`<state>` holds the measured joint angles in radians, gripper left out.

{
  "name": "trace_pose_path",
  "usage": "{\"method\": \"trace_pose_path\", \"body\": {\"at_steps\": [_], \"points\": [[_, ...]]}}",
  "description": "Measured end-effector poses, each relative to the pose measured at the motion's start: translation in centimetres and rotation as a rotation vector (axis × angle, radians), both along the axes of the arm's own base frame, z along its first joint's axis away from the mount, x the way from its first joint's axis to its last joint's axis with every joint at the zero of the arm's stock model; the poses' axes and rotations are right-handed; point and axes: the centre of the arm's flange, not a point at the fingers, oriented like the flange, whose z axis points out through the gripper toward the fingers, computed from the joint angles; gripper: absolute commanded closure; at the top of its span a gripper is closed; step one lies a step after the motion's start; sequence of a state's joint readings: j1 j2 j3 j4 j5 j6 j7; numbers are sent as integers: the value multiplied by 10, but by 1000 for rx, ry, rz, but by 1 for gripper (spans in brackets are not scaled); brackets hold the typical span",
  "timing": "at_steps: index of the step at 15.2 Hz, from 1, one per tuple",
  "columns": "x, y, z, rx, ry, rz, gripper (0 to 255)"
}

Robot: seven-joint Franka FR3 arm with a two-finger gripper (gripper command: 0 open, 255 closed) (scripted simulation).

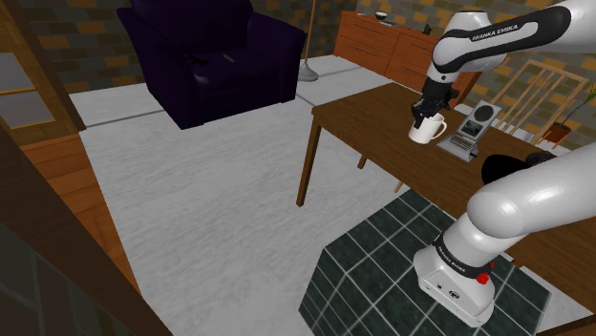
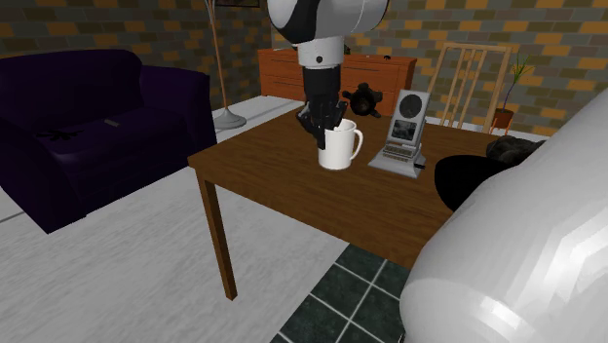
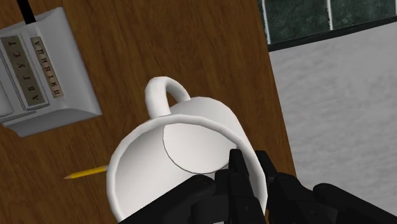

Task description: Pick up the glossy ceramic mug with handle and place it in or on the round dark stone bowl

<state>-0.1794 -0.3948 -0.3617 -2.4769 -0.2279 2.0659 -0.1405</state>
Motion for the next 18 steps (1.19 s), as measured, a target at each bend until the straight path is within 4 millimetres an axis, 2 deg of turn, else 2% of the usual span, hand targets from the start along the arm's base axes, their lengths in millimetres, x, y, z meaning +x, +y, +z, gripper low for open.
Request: {"method": "trace_pose_path", "body": {"at_steps": [18], "points": [[1, 0, 94, 0, 0, 0, 255]]}}
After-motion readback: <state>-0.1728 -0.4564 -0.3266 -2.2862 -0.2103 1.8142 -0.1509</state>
